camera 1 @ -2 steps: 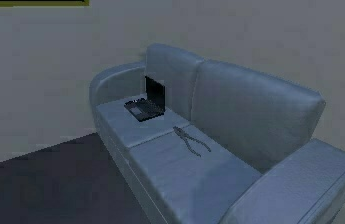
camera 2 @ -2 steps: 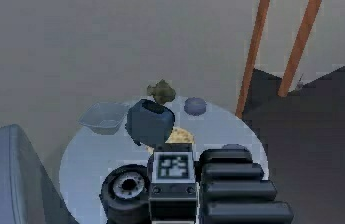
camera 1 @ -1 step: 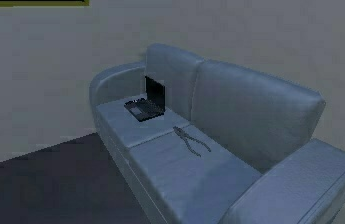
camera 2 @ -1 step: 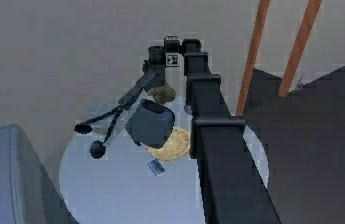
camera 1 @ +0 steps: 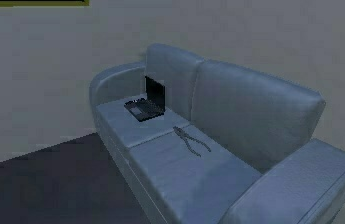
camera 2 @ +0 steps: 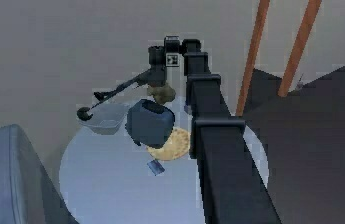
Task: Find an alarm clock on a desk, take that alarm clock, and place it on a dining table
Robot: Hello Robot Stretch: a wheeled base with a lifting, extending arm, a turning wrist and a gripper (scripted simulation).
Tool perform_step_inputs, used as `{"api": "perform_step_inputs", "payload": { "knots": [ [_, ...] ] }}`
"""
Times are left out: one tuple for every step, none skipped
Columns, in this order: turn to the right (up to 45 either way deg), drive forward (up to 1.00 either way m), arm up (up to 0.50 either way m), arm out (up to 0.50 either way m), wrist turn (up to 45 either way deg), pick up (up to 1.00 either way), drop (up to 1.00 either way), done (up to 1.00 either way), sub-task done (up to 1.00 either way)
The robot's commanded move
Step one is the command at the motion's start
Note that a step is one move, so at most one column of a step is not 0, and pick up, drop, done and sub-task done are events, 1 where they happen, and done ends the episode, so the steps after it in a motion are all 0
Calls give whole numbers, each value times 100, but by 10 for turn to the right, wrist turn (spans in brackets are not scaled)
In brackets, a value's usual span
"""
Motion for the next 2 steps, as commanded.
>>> {"api": "perform_step_inputs", "payload": {
  "knots": [
    [0, 0, 0, 0, 450, 0, 0, 0, 0],
    [0, 0, 0, 0, 330, 0, 0, 0, 0]
  ]
}}
